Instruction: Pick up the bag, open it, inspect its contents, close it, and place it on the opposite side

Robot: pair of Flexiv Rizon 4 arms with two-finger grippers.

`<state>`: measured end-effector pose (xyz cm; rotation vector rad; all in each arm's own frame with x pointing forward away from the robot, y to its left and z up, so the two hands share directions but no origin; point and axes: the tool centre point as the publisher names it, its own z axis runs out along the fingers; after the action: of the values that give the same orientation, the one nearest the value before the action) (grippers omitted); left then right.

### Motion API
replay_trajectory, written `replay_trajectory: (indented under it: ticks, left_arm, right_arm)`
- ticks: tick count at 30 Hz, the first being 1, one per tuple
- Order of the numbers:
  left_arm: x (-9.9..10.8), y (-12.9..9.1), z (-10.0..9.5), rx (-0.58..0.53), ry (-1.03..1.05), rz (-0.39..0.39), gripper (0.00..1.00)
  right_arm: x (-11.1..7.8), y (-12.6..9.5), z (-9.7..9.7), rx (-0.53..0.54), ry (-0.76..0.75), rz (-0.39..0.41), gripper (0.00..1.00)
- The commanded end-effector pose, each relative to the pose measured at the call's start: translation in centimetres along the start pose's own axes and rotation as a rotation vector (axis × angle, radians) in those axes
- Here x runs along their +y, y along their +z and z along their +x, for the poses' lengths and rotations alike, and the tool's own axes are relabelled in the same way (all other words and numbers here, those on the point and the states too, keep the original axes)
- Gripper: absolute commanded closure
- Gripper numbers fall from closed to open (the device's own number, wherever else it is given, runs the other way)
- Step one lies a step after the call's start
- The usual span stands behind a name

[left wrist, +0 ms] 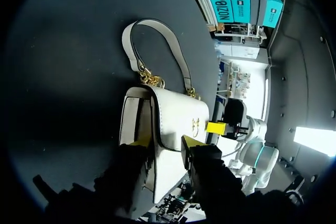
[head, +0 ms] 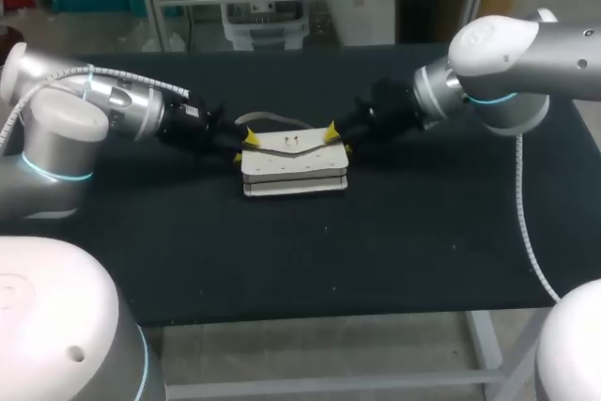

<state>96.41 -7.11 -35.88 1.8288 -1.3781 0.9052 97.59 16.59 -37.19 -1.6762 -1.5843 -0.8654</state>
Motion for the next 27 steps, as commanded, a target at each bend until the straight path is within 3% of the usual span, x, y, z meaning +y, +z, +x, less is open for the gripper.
replay_trajectory:
  ticks: [1,12,13,15,17,22,27]
  left_arm:
    - [1.1,-0.6,0.6,-0.052,-0.013,0.036,0.0]
    - [2.0,-4.2,0.2,-0.175,-0.047,0.161,0.0]
    - [1.9,-4.7,0.1,-0.203,-0.061,0.178,0.0]
    - [1.5,-5.5,-0.1,-0.24,-0.067,0.192,0.0]
    - [1.1,-6.5,-0.2,-0.262,-0.092,0.219,0.0]
    - [0.5,-8.5,-0.5,-0.324,-0.112,0.26,0.0]
    - [-0.3,-9.7,-1.1,-0.352,-0.156,0.289,0.0]
  right_arm:
    - [-0.1,-0.4,0.3,-0.013,-0.003,-0.008,0.0]
    - [-1.8,-1.5,0.7,-0.038,-0.048,-0.006,0.0]
    - [-2.2,-1.6,0.7,-0.043,-0.058,-0.007,0.12]
    - [-2.5,-1.7,0.9,-0.051,-0.068,-0.007,0.27]
    - [-2.7,-1.8,0.9,-0.053,-0.072,-0.01,0.51]
    - [-2.9,-1.1,0.7,-0.055,-0.08,0.005,0.58]
    - [-3.0,0.0,0.0,-0.066,-0.069,0.038,0.58]
